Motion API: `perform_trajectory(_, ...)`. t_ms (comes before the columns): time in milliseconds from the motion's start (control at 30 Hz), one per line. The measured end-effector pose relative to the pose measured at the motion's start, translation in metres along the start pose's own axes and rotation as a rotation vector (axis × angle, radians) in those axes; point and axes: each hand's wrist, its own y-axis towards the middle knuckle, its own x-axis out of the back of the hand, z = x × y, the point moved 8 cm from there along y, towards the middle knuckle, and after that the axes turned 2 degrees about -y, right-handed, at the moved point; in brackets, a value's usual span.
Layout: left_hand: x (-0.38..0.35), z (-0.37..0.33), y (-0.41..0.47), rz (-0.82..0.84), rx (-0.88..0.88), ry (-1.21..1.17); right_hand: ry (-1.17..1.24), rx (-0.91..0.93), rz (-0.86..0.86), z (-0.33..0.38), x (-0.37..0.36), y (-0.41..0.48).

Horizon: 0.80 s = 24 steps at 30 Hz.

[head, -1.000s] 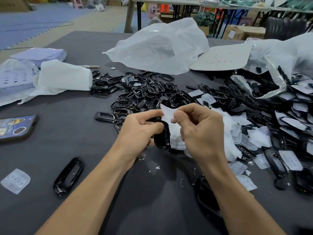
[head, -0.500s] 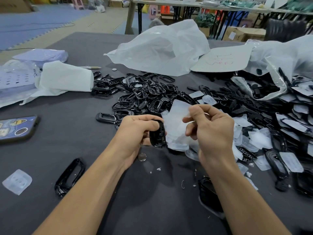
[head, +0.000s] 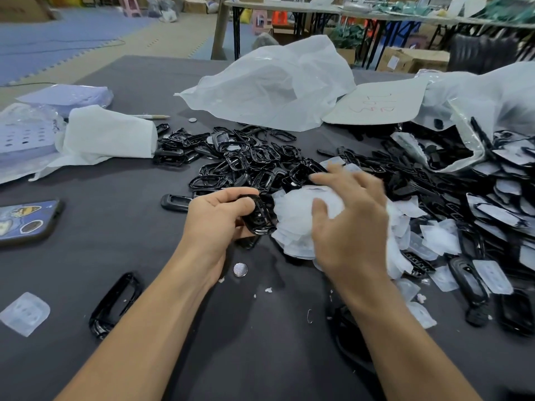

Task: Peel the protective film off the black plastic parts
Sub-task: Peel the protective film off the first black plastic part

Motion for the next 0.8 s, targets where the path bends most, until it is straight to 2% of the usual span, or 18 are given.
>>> perform_trajectory(100, 0.0, 0.0, 0.0, -0.009, -0.007, -0.004, -0.287, 0.123, 0.336, 0.013, -0.041, -0.008)
perform_trajectory(167, 0.0, -0.001, 0.0, -0.011, -0.012, 0.001, -0.391, 0.144, 0.44, 0.008, -0.052, -0.012)
perform_trajectory(300, 0.0, -0.001, 0.0, -0.011, -0.03, 0.032, -0.289, 0.091, 0.313, 0.005, -0.039, -0.006)
perform_trajectory(467, -0.001, 0.0, 0.001, -0.013, -0.038, 0.045, -0.368, 0.125, 0.4, 0.002, -0.045, -0.008)
perform_trajectory(567, -0.001, 0.001, 0.002, -0.009, -0.046, 0.055, -0.349, 0.147, 0.348, 0.003, -0.042, -0.007)
perform_trajectory(667, -0.002, 0.002, 0.002, 0.004, -0.051, 0.058, -0.203, 0.111, 0.266, 0.004, -0.037, -0.005)
perform_trajectory(800, -0.003, 0.003, 0.002, 0.057, -0.052, 0.119, 0.107, 0.008, 0.152, -0.003, -0.026, -0.002)
